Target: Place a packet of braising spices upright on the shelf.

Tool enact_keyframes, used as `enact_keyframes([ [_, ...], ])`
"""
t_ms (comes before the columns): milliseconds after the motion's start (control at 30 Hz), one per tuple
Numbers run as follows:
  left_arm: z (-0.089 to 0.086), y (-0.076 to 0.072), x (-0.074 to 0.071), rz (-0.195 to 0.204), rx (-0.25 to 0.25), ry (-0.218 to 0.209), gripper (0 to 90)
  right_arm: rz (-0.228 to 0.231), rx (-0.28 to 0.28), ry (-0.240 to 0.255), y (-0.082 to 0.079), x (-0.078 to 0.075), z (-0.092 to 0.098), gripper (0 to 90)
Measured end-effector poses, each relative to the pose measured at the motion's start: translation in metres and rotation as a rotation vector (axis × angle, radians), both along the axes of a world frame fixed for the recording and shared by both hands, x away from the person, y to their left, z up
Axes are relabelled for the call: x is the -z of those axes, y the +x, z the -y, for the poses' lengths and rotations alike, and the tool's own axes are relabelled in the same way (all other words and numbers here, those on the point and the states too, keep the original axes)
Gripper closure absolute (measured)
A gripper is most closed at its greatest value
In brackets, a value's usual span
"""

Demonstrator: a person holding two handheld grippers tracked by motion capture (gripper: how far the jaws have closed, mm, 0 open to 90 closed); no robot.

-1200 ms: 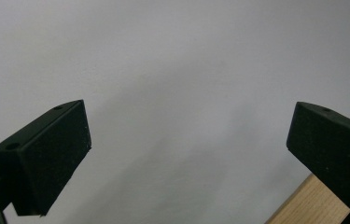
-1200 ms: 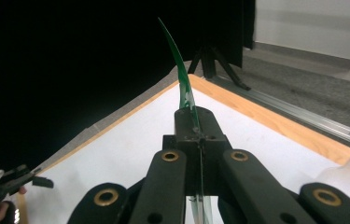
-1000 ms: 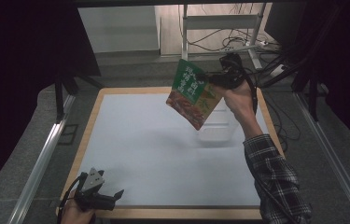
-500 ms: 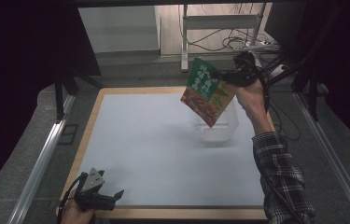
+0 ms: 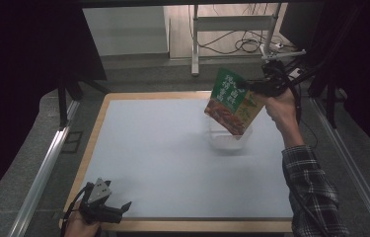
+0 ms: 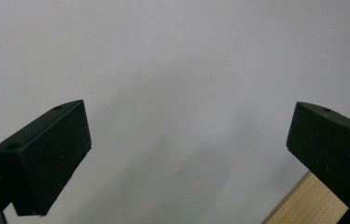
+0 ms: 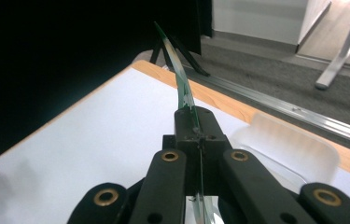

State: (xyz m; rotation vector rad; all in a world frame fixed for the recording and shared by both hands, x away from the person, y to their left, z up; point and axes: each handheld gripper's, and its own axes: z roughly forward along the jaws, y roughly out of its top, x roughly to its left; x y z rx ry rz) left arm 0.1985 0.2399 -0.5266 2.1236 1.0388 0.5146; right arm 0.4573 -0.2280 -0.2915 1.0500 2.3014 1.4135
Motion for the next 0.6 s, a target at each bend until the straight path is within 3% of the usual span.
enact_keyframes([
  [300,0.000,0.000,0.000,-0.001,0.003,0.003,0.0,-0.043,0.016,-0.019,0.000,0.010,0.018,88.7],
  [467,0.000,0.000,0.000,0.000,0.005,0.005,0.0,-0.060,0.014,-0.005,0.001,0.012,0.021,88.6],
  [600,0.001,0.000,0.000,0.000,0.008,0.010,0.0,-0.077,-0.026,0.002,0.000,0.013,0.024,88.6],
])
